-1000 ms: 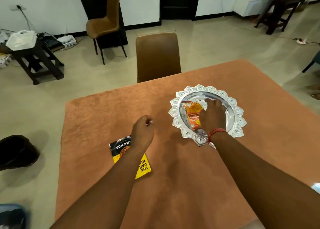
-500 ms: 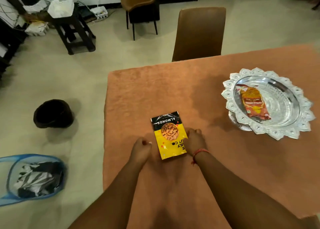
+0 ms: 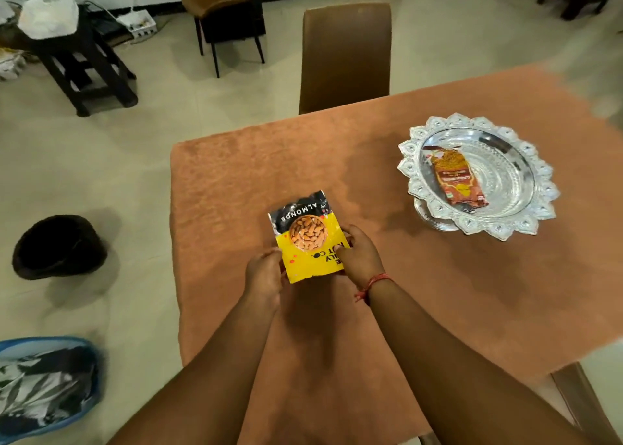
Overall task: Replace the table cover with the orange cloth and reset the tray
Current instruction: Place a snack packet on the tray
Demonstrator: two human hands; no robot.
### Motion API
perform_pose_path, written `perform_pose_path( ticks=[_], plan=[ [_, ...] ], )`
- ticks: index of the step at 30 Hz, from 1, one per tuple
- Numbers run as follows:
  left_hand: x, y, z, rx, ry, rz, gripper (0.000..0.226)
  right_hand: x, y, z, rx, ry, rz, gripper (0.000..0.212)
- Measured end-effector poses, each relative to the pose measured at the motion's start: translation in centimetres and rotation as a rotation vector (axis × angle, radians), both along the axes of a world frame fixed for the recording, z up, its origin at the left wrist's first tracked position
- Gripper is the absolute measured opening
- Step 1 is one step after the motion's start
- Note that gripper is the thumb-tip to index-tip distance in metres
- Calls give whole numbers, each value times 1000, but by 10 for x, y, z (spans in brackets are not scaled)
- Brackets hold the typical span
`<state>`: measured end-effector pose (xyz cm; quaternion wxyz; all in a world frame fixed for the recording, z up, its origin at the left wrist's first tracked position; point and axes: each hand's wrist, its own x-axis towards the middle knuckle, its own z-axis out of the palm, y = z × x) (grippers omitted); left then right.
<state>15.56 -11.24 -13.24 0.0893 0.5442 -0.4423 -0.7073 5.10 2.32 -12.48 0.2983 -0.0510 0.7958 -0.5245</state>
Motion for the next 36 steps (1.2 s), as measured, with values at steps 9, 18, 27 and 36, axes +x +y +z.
perform_pose_path(
  ticks=[9, 18, 27, 36],
  plan=[
    [-110, 44, 91, -224, 275, -117, 22, -86, 62, 90, -190, 210, -109, 43],
    [-234, 166, 112, -261, 327, -575, 22, -209, 205, 109, 21, 243, -331, 41],
    [-269, 222, 112, -495, 158, -943, 13, -257, 258, 95, 340, 379, -299, 42],
    [-261, 213, 110, -628, 117, -950, 29, -250, 245, 80, 593, 471, -108, 44]
  ],
)
